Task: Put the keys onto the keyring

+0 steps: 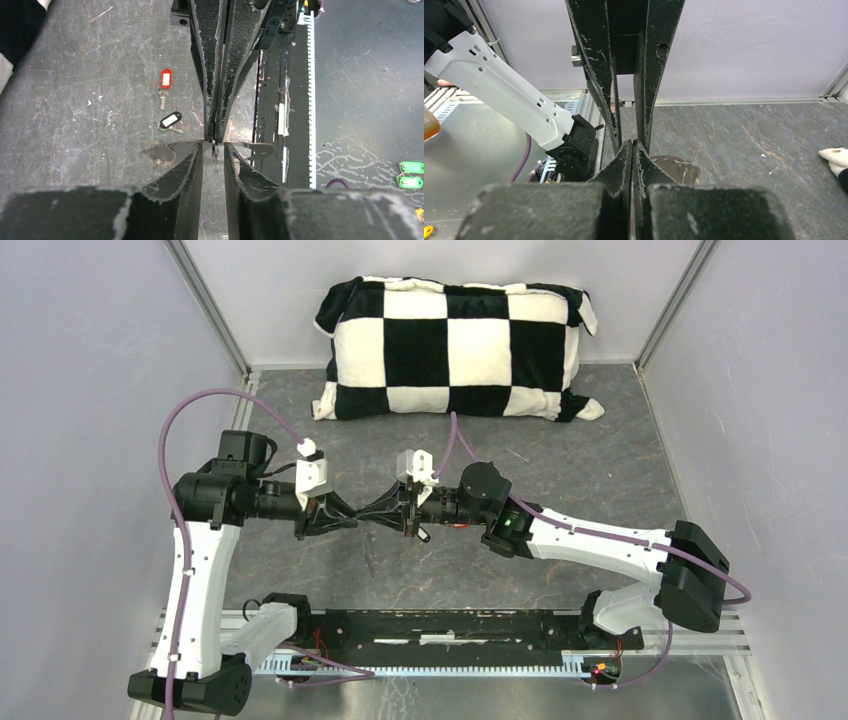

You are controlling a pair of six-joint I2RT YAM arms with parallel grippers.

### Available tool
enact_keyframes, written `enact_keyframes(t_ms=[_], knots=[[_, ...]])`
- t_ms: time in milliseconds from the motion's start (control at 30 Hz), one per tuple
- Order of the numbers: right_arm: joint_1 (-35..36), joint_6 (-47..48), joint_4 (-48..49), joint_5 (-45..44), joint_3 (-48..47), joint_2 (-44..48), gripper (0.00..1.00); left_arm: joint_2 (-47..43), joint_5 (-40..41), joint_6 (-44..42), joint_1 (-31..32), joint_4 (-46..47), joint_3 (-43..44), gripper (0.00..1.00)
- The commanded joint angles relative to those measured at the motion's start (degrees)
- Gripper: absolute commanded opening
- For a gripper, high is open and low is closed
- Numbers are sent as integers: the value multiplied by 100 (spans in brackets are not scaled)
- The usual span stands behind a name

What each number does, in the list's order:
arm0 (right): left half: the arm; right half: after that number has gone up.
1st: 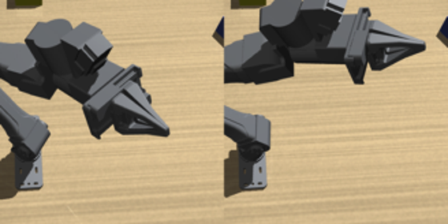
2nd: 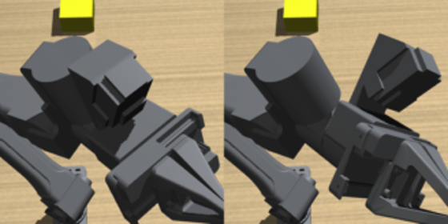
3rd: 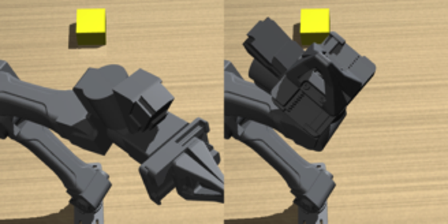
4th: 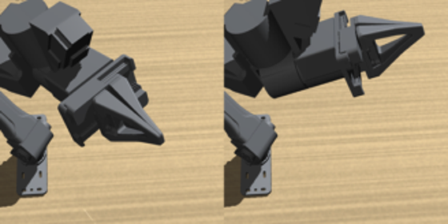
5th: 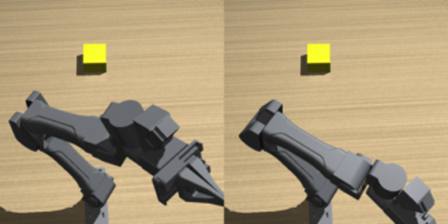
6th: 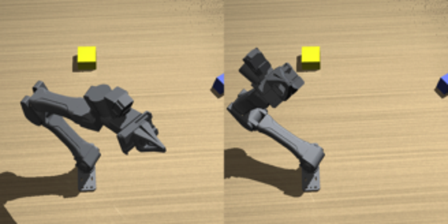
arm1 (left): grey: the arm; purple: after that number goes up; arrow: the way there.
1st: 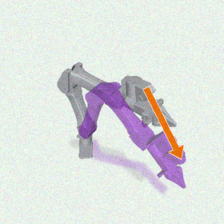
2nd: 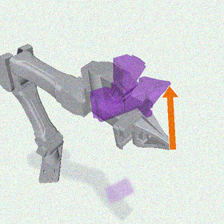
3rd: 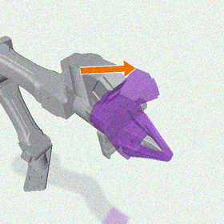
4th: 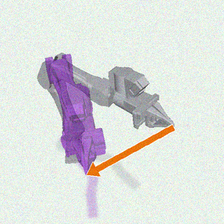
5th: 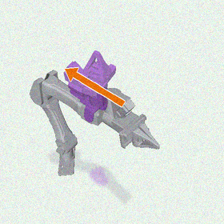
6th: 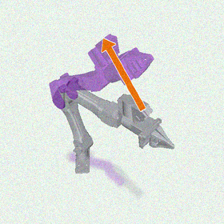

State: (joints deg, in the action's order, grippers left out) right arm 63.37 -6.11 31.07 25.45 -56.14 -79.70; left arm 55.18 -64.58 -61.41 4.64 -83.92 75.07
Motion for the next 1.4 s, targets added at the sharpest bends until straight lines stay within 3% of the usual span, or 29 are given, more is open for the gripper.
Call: enact_keyframes(t_ms=[0,133,367,400,467,533,667,933,1167,1367], knots=[[47,13,242,74,-266,4,0,72,-80,-266,32,-2,195,26],[58,-18,242,100,-317,-11,0,69,-97,-278,28,5,124,13],[64,-138,279,244,-422,-17,1,-67,-55,-452,33,88,-178,2],[65,-141,252,294,-432,9,9,-118,-19,-452,30,169,-248,2],[27,-56,80,415,-476,89,44,-279,-22,-531,28,360,-389,2],[-57,25,-69,465,-433,265,55,-496,-117,-1051,32,444,-553,2],[-245,169,-101,530,-19,740,65,-903,-542,-1699,31,764,-829,2],[-256,844,317,640,951,1423,61,-1007,-1333,-1959,28,1086,-749,2],[-255,841,833,594,1226,1591,53,-948,-2249,3,30,2190,-631,2],[-216,770,1138,586,1232,1664,47,-870,-2515,229,28,2407,-643,2]])
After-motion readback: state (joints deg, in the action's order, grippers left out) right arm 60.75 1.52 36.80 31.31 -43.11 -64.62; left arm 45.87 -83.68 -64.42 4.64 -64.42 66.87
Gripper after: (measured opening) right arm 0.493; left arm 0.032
